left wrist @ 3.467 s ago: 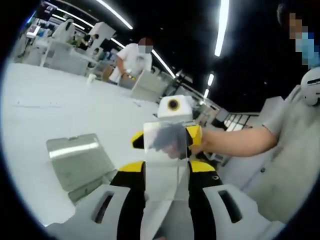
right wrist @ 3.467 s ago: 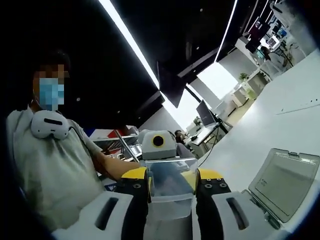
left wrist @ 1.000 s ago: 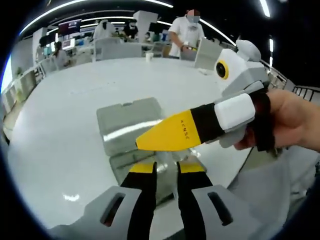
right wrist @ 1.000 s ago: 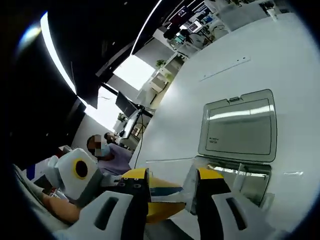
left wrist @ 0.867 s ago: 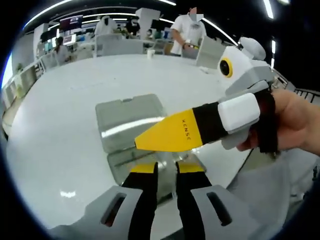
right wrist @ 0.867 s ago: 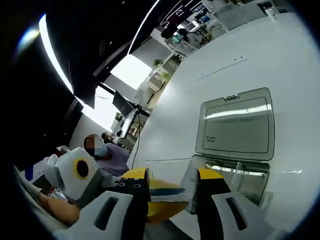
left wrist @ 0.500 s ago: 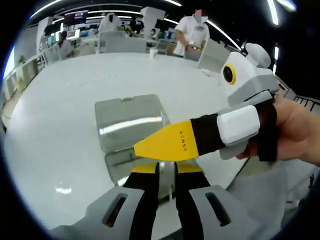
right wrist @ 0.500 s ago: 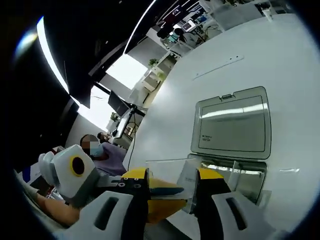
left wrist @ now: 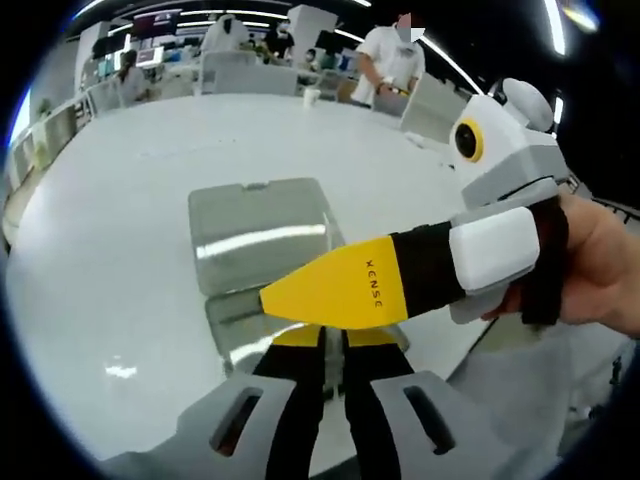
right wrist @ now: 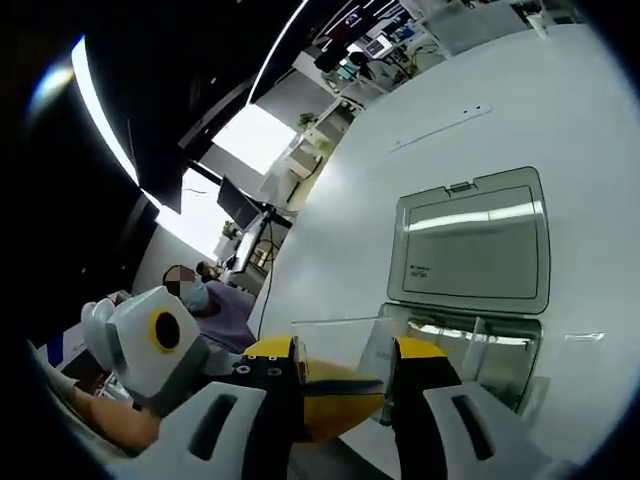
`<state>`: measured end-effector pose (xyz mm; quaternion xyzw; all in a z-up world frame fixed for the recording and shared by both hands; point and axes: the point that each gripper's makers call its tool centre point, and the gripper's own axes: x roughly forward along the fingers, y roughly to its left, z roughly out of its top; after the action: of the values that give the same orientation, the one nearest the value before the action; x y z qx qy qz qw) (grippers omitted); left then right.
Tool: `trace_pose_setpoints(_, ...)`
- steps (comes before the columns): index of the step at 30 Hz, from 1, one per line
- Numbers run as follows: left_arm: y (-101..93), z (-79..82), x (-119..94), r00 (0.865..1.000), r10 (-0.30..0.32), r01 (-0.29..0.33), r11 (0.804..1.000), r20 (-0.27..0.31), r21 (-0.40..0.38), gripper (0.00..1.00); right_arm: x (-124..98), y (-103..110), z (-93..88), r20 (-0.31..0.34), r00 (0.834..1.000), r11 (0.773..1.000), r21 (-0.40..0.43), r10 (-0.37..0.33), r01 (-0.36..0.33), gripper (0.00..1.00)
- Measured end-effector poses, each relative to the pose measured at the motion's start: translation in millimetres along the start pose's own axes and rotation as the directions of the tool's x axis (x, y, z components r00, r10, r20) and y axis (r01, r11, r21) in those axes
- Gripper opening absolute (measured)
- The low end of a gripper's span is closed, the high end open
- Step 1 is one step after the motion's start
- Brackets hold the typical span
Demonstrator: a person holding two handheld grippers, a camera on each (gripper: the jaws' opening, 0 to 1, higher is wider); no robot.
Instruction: Insert the divider into the dual guide fixture by aligning both edges with the guide slots and pushing it downward to the bottom, including one-sided entry, uneven engagement, binding, and posture correction.
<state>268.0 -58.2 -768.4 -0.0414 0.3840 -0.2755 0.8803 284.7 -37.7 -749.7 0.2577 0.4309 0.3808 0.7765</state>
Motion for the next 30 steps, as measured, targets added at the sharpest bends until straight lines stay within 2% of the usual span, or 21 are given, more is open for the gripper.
trace_pose_setpoints(4,0.3,-0.9,0.4,1.000,-0.006,0.006,1.000,-0.005,0.014,0.03,1.0,-1.0,-0.6,-0.003,1.000,1.000,0.004,0.000,0.000,0.33)
trace_pose_setpoints(13,-0.8,0.7,0.3,0.999,-0.031,0.031,0.999,-0.011,-0.010,0.02,1.3,-2.5,1.4,-0.012,1.000,1.000,0.012,-0.001,0.001,0.33)
trace_pose_setpoints(19,-1.3,2.3,-1.8,0.998,-0.060,0.059,0.997,-0.012,-0.039,0.02,0.3,0.5,2.1,-0.017,1.000,1.000,0.010,0.007,-0.007,0.33)
trace_pose_setpoints(24,1.2,2.8,-5.2,0.995,-0.097,0.095,0.990,-0.007,-0.101,0.02,2.7,4.4,2.6,-0.025,0.999,1.000,0.012,0.023,-0.022,0.32)
trace_pose_setpoints(30,4.3,2.4,-6.1,0.994,-0.106,0.104,0.988,-0.011,-0.113,0.02,5.4,7.5,1.5,-0.039,0.999,0.999,0.015,0.030,-0.029,0.32)
